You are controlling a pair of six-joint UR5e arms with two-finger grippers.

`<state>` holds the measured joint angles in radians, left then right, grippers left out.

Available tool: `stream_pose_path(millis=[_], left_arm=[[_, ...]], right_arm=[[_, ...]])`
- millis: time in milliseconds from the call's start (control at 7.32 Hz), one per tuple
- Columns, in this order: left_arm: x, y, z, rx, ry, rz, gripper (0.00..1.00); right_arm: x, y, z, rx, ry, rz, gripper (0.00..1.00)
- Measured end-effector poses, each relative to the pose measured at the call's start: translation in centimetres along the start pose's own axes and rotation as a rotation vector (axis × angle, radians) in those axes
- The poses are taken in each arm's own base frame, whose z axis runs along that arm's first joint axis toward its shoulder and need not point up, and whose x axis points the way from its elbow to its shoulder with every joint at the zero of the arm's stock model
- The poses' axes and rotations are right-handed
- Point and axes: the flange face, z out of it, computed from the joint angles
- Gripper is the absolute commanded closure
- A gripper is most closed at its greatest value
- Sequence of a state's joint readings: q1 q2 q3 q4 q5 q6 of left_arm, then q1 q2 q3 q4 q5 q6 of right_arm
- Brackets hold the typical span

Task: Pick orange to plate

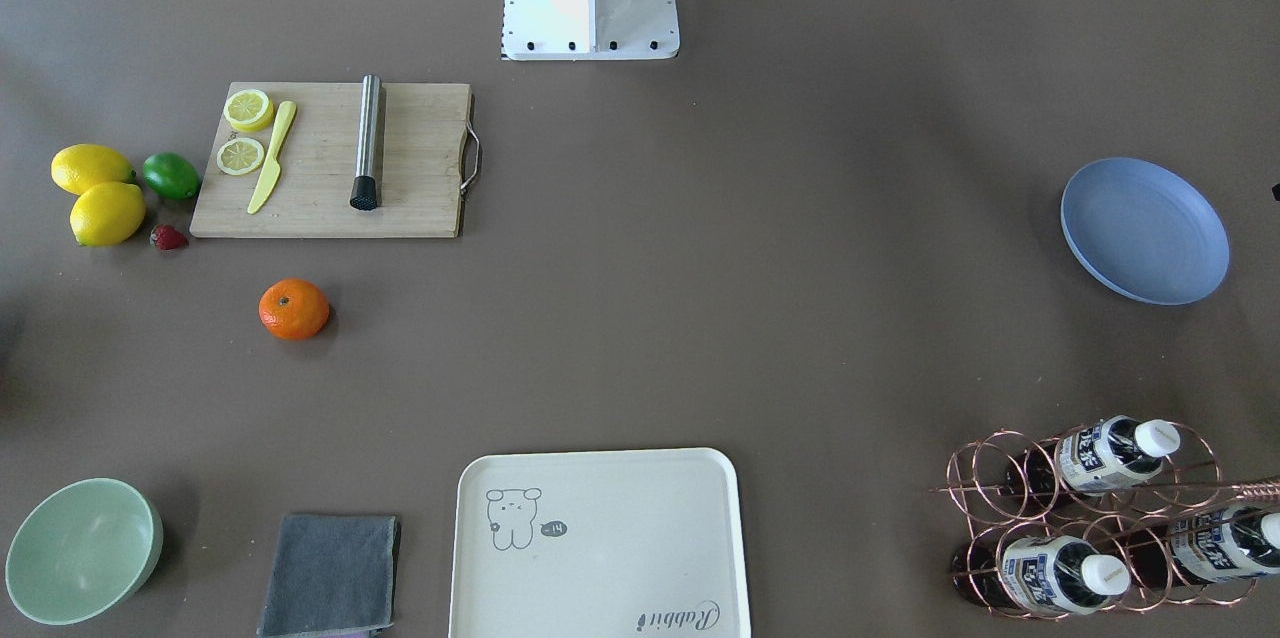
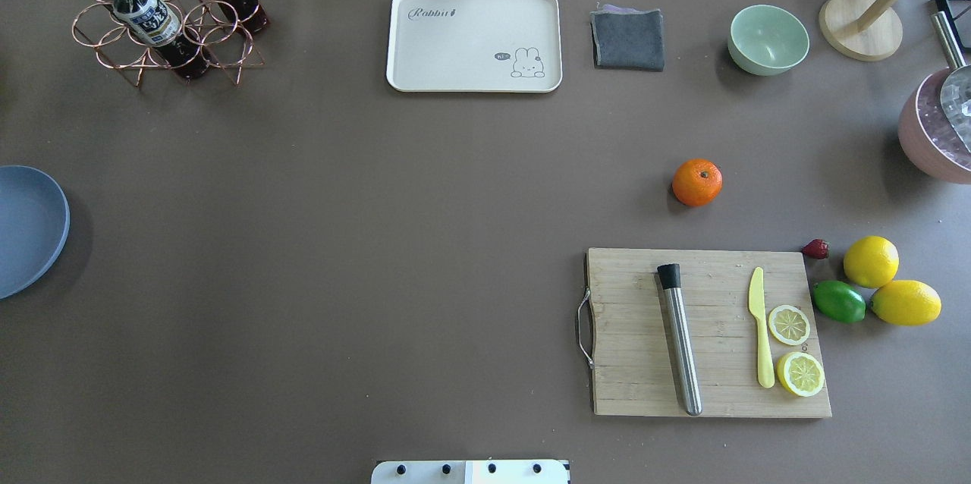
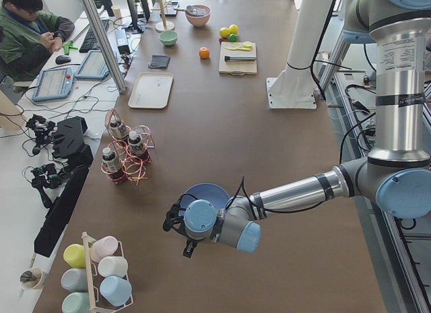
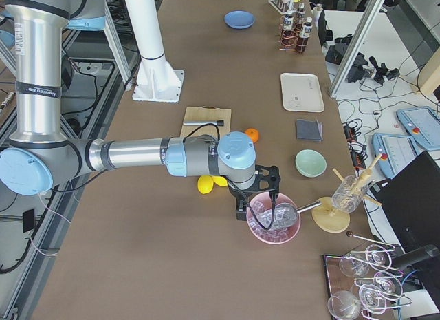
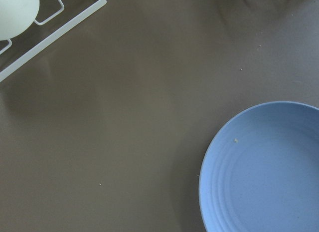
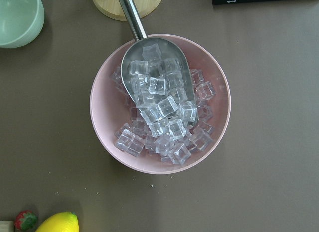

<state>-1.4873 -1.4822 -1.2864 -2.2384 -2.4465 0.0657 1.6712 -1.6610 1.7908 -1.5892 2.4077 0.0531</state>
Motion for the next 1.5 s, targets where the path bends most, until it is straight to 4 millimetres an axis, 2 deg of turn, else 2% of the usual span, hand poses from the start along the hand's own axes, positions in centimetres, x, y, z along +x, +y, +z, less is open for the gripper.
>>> stream_pose_path(millis=[410,820,957,1094,1230,1367,1504], left_arm=[[2.3,0.2,4.8,-0.101,0.041,0.052,0.02],[2.6,-0.5,6.8,-0.137,0.055,0.062,0.03],[2.6,-0.8,7.2,-0.143,0.059,0.064,0.34],[2.8,-1.0,7.6,-0.148,0.063,0.069,0.47],[3.1,-1.2,7.8,-0.152,0.066,0.074,0.47],[3.4,-1.3,8.1,-0.158,0.069,0.080,0.63],[3.6,-1.4,8.4,-0.163,0.072,0.086,1.00]], right_arm=[[-0.9,-0.2,-0.2,0.004,-0.001,-0.019,0.00],[-1.3,-0.3,0.0,0.000,0.001,-0.023,0.00],[-1.5,-0.4,0.1,-0.002,0.001,-0.020,0.00],[-1.5,-0.4,0.2,-0.003,0.001,-0.018,0.00],[-1.6,-0.4,0.2,-0.004,0.001,-0.016,0.00],[-1.6,-0.5,0.2,-0.003,0.001,-0.017,0.00],[-1.7,-0.5,0.1,-0.002,0.002,-0.018,0.00]])
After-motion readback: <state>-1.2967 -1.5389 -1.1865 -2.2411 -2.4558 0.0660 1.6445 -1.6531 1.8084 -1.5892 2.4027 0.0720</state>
